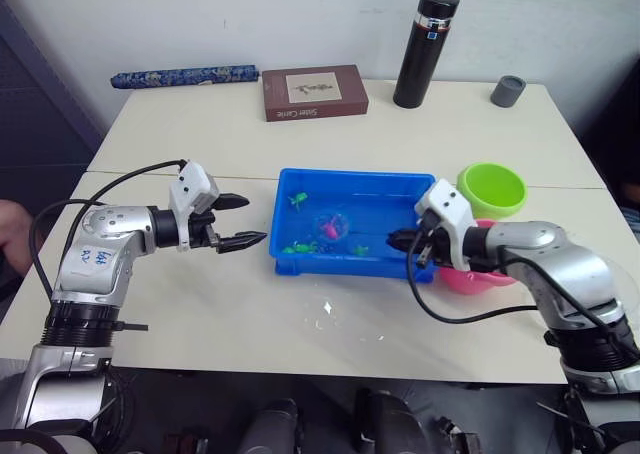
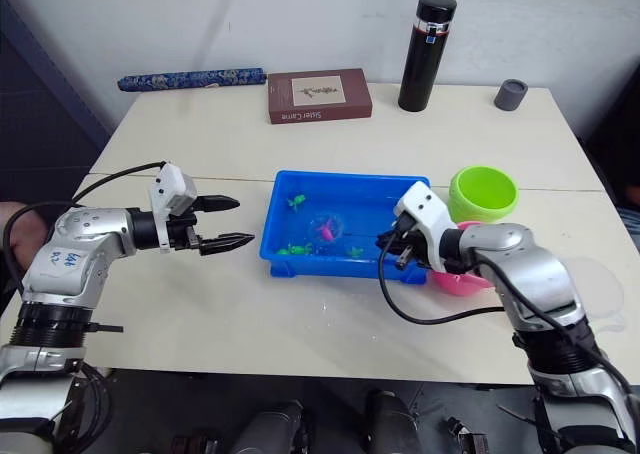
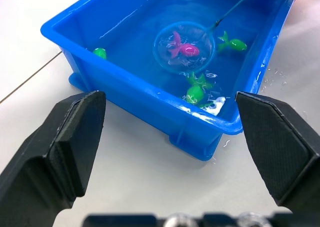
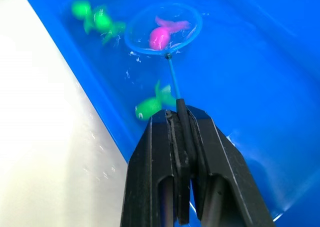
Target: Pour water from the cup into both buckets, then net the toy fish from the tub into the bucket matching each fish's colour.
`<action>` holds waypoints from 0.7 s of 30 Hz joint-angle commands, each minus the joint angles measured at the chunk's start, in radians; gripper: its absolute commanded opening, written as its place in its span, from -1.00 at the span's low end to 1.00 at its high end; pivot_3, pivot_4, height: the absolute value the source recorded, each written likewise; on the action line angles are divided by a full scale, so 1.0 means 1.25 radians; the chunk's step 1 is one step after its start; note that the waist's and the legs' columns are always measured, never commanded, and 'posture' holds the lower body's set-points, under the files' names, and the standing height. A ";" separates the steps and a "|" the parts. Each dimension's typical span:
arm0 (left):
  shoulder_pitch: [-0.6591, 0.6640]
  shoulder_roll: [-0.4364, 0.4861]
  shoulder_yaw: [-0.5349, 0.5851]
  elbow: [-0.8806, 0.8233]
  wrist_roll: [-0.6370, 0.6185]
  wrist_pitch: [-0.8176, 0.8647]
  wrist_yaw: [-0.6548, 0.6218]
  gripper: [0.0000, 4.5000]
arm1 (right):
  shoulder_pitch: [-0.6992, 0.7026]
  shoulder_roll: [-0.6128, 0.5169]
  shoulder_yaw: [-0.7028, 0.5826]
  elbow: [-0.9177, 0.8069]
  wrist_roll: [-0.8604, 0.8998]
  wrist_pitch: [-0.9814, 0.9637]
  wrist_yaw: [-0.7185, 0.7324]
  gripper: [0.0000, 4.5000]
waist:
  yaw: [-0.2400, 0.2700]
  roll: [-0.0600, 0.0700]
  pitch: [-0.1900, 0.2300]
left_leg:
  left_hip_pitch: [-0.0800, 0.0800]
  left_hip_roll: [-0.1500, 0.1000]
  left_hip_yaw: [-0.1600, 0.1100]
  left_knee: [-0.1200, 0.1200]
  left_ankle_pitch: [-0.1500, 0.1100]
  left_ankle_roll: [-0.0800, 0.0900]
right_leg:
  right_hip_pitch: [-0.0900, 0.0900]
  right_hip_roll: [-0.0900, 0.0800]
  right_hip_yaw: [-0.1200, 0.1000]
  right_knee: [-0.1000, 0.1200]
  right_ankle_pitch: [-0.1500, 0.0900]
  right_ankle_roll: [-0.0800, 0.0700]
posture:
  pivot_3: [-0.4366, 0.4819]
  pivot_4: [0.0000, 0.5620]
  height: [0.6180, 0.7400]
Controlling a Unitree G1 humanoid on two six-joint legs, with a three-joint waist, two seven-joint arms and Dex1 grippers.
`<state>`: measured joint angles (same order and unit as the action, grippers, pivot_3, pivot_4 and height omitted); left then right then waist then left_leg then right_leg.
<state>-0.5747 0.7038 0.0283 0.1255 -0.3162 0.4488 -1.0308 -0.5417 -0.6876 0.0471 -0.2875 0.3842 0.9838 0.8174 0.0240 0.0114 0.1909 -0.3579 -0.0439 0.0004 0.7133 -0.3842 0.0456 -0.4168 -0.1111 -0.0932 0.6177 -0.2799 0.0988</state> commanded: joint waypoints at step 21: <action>-0.331 -0.281 -0.153 0.287 -0.010 -0.113 -0.210 0.98 | 0.358 0.036 -0.491 -0.465 0.180 0.178 -0.233 -1.00 | 0.003 0.000 0.000 | -0.001 0.000 -0.002 0.000 0.001 0.000 | 0.002 0.001 -0.004 -0.001 0.000 0.000 | -0.05 -0.47 1.00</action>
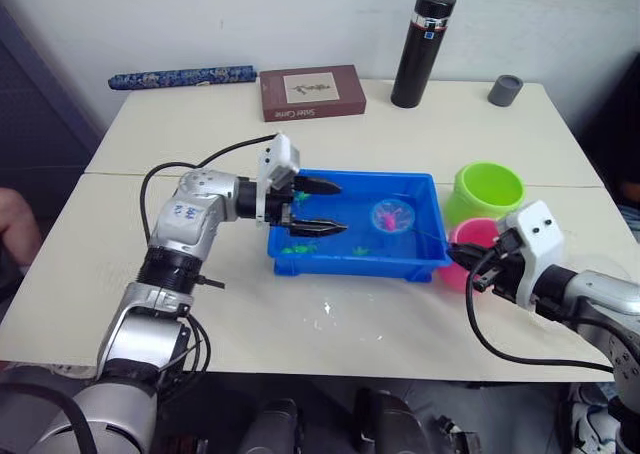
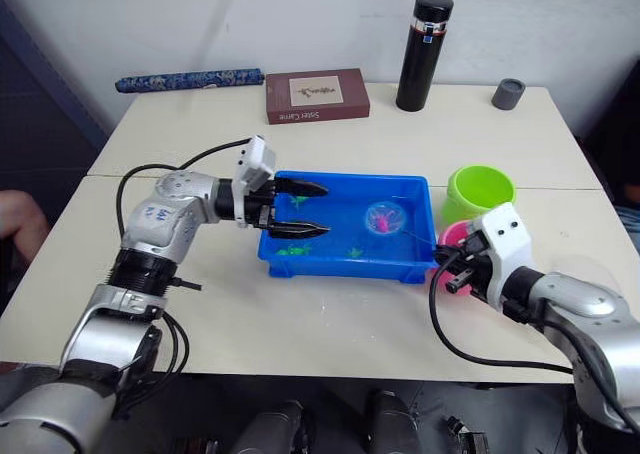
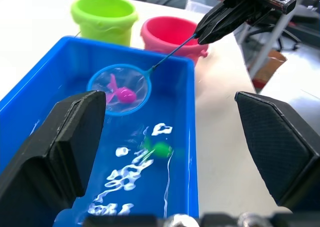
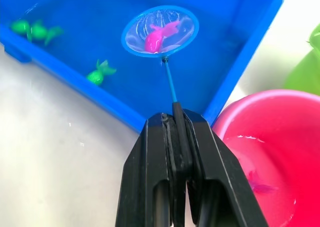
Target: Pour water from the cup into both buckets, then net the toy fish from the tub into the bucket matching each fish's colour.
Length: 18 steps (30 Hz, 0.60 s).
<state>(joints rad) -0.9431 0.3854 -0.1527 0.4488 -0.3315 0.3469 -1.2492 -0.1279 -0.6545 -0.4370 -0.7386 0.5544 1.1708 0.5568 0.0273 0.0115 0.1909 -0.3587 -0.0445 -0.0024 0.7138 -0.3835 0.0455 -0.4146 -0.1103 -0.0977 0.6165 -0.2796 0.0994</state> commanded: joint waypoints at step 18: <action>-0.117 -0.144 -0.016 0.159 0.040 -0.142 -0.103 0.98 | 0.602 -0.020 -0.432 -0.247 -0.059 -0.306 -0.016 -1.00 | 0.014 0.000 0.000 | 0.003 -0.001 0.002 -0.004 0.000 0.002 | 0.003 0.001 0.003 -0.003 0.001 0.001 | -0.05 -0.47 1.00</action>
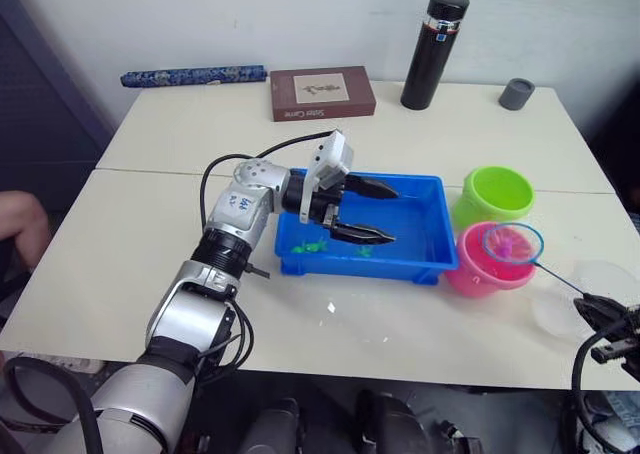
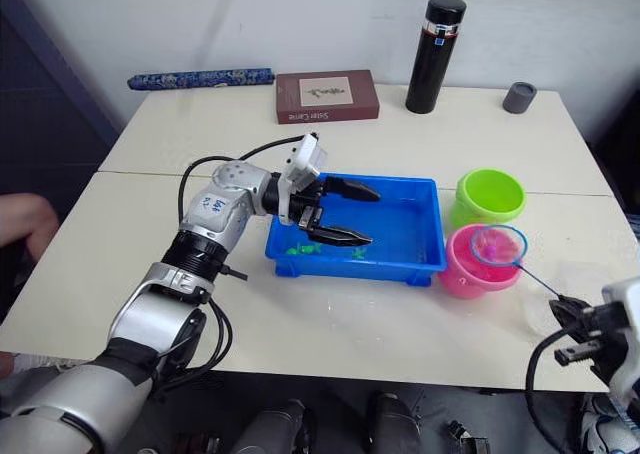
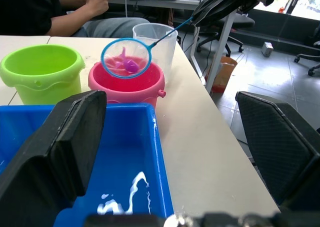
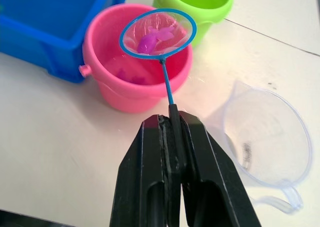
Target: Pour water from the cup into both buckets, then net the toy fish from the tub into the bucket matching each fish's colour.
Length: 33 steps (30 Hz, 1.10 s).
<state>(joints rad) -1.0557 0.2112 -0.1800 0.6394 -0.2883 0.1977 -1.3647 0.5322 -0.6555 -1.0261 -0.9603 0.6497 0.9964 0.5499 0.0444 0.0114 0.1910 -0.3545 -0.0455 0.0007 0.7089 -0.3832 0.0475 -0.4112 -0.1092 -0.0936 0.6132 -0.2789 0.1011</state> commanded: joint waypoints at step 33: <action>0.076 0.131 0.023 0.010 0.097 -0.059 0.040 0.98 | -0.238 -0.150 0.384 0.110 -0.330 -0.385 0.120 -1.00 | -0.016 0.000 0.000 | 0.002 0.004 0.004 -0.002 0.001 -0.002 | -0.001 0.008 0.007 -0.001 0.001 0.001 | -0.05 -0.47 1.00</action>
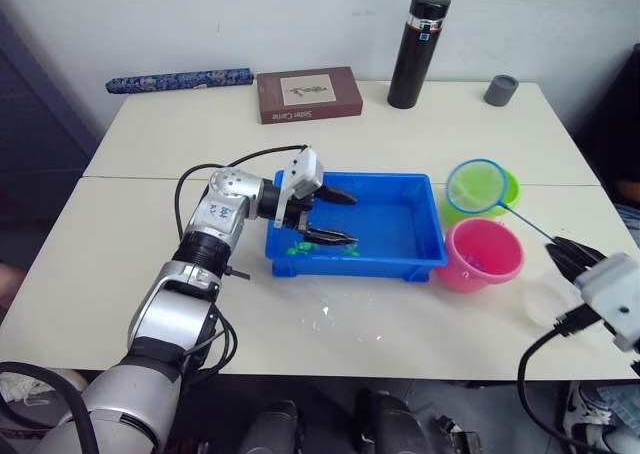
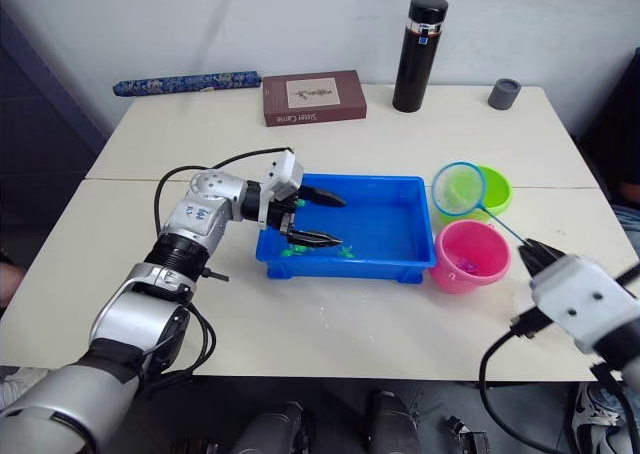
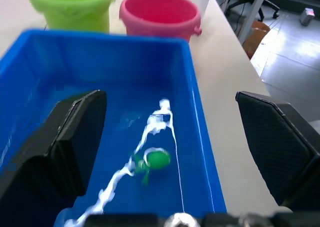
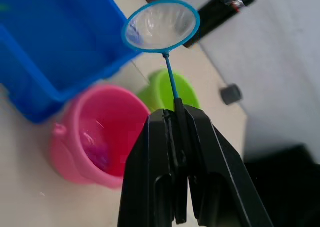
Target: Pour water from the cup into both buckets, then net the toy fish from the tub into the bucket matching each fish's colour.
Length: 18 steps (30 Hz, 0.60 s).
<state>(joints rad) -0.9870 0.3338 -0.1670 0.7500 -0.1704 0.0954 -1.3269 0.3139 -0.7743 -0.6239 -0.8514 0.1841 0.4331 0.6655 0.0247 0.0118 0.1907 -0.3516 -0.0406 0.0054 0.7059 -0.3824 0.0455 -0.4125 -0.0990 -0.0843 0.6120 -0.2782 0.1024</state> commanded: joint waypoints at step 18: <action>0.277 0.177 0.049 -0.518 -0.030 0.264 0.156 0.98 | -0.461 -0.175 0.522 0.407 -0.092 -0.060 0.168 -1.00 | 0.001 0.000 0.000 | -0.003 -0.002 -0.003 0.003 0.000 0.002 | 0.000 -0.008 -0.005 0.000 0.000 0.000 | -0.05 -0.47 1.00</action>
<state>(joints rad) -0.6422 0.5434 -0.1323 0.1536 -0.1899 0.4184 -1.1438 -0.2434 -0.9945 0.0327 -0.3389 0.0806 0.3834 0.8643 0.0256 0.0116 0.1908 -0.3551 -0.0437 0.0017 0.7098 -0.3827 0.0474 -0.4130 -0.1091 -0.0905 0.6121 -0.2782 0.1018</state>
